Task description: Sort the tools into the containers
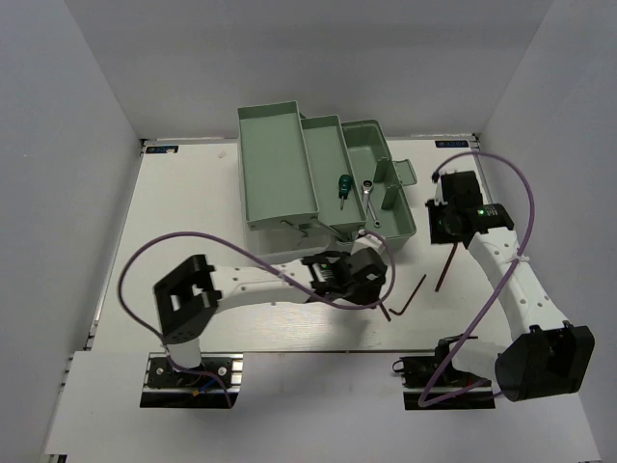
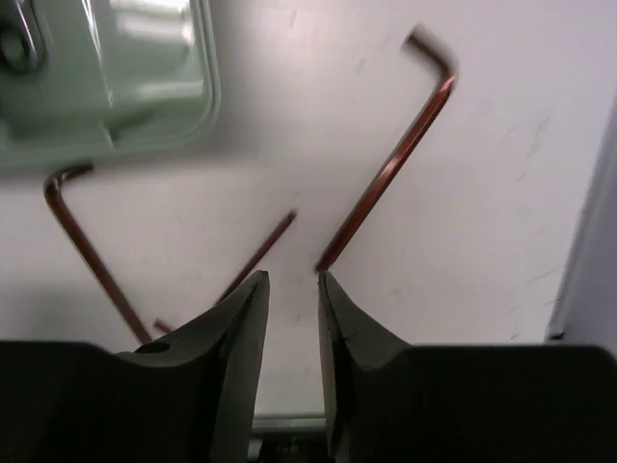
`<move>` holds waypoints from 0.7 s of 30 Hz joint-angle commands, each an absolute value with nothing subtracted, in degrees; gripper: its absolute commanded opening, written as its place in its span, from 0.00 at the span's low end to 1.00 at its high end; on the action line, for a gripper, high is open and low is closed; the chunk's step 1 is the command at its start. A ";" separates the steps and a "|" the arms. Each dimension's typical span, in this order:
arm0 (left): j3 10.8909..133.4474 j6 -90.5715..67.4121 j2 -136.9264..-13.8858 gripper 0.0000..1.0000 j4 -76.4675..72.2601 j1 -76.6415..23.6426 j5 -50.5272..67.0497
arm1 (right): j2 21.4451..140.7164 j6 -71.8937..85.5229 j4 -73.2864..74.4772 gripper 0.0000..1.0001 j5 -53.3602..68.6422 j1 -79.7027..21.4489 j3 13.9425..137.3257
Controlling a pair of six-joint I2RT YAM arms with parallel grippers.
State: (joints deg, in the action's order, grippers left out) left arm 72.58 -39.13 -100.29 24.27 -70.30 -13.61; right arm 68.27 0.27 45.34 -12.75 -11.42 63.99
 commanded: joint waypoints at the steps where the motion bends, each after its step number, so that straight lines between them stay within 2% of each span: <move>1: 81.18 -46.66 -106.94 0.71 31.80 -71.63 -18.10 | 67.24 4.48 51.24 0.34 -1.95 -9.15 59.78; 4: 84.89 -50.79 -111.86 0.75 33.66 -72.25 -19.68 | 65.31 4.13 49.14 0.41 6.05 -7.83 54.86; 9: 87.18 -57.46 -116.45 0.73 35.60 -72.25 -21.71 | 62.41 4.48 47.81 0.41 9.75 -6.07 52.48; 18: 100.26 -58.80 -124.09 0.71 40.69 -72.25 -25.40 | 57.48 5.01 44.48 0.41 14.06 -1.94 47.91; 21: 100.81 -58.80 -124.80 0.70 41.22 -72.25 -25.40 | 57.39 4.75 44.21 0.41 15.20 -1.06 46.50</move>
